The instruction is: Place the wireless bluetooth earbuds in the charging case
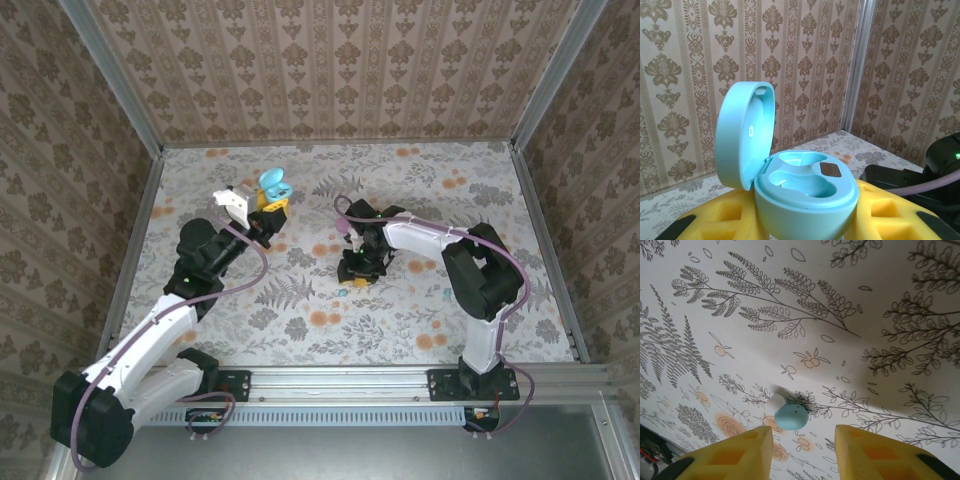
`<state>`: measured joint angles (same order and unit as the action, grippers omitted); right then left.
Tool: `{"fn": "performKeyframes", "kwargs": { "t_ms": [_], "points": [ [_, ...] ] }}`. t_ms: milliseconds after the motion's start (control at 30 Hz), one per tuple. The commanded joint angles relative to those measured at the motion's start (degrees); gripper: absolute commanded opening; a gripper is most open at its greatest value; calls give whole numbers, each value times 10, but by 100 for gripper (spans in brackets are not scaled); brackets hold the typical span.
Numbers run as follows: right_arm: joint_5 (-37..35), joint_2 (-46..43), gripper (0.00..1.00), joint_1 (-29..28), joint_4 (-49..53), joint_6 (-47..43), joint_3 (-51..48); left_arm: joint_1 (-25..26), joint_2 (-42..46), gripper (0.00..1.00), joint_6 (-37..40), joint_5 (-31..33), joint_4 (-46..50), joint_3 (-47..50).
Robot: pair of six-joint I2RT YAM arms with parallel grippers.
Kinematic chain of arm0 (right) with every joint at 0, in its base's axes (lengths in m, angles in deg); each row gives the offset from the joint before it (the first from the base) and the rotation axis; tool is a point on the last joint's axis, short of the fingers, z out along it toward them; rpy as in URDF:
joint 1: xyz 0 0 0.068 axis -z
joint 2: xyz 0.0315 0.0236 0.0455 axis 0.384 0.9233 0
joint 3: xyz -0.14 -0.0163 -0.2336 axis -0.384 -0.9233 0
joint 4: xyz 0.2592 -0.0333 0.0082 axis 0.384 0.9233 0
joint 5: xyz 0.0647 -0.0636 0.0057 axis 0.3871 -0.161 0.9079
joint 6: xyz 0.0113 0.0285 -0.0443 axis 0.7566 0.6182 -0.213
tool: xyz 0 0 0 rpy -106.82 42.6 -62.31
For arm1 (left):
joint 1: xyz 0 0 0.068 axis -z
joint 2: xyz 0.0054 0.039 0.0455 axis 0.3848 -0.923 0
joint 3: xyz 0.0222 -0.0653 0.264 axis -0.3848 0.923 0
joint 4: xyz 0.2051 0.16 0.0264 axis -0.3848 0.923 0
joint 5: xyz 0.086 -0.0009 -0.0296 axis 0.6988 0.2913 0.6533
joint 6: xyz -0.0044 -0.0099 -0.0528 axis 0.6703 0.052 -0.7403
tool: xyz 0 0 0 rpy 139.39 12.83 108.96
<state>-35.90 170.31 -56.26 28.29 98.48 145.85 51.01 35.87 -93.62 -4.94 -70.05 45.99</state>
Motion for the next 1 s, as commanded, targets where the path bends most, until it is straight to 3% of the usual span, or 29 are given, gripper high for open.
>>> {"fn": "performKeyframes", "kwargs": {
  "t_ms": [0, 300, 967],
  "points": [
    [16, 9, 38, -13, -5, 22, -21, -6, 9, 28, 1, 3, 8, 1],
    [34, 10, 40, -24, -49, 68, -50, -7, 9, 28, -1, 0, 10, 0],
    [15, 46, 32, -35, -60, 81, 12, -11, 13, 28, -2, -1, 12, 1]
  ]
}}
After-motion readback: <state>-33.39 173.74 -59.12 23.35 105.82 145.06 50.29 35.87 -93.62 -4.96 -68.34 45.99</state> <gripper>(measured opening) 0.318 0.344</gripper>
